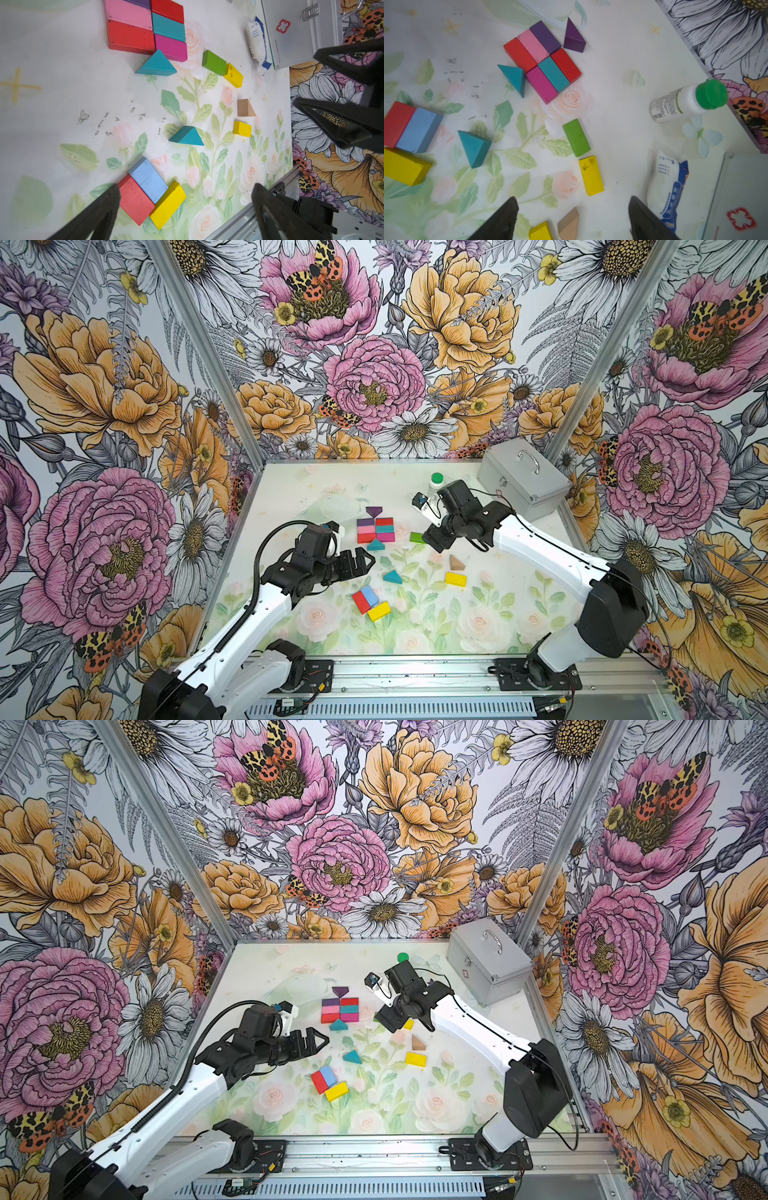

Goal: Assemble a piece of candy with building blocks
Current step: Pick up the building block from the center of the board.

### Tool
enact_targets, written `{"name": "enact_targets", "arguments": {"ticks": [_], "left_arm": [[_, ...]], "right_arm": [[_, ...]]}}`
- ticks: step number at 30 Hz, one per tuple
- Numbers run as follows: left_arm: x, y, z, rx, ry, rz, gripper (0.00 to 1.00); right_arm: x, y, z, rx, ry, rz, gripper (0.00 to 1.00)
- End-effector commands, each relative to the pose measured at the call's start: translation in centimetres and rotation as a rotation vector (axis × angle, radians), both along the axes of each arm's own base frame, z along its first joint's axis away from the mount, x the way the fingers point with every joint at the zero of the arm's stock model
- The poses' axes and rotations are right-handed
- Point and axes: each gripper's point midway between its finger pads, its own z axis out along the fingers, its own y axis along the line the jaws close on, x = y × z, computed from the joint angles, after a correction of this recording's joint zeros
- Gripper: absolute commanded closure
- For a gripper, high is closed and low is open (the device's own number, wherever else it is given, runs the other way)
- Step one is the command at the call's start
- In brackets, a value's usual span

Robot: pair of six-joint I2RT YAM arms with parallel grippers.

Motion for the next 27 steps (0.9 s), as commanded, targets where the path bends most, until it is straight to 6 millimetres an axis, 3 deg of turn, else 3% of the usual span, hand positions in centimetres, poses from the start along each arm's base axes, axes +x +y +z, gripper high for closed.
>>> {"name": "enact_targets", "arguments": {"ticks": [1,3,7,11,15,21,27], "left_arm": [[-0.3,0.8,-0.7,0.005,0.045,0.038,0.01],[0.3,2.0,-0.2,-0.005,0.034,0.081,0.01],[1.8,4.1,0.5,-0.037,0.026,0.155,0.01],[2.8,4.8,1.5,-0.055,0.001,0.161,0.01],[3.2,5.3,2.0,-0.095,0.004,0.168,0.01],[3.1,4.9,2.0,-0.128,0.023,0.145,0.01],[3.2,5.0,1.5,-0.127,0.042,0.146,0.01]], "right_arm": [[-2.9,2.8,-0.7,0.179,0.098,-0.101,0.15],[-3.9,4.0,-1.4,0.252,0.145,-0.168,0.15],[-7.8,7.8,-3.1,0.274,0.189,-0.114,0.15],[-11.9,11.5,-5.4,0.171,0.191,0.095,0.15],[-14.9,13.7,-8.1,0.094,0.219,0.329,0.15],[-15.4,14.4,-11.2,-0.039,0.227,0.496,0.15],[-15.2,15.0,-12.9,-0.078,0.25,0.55,0.15]]}}
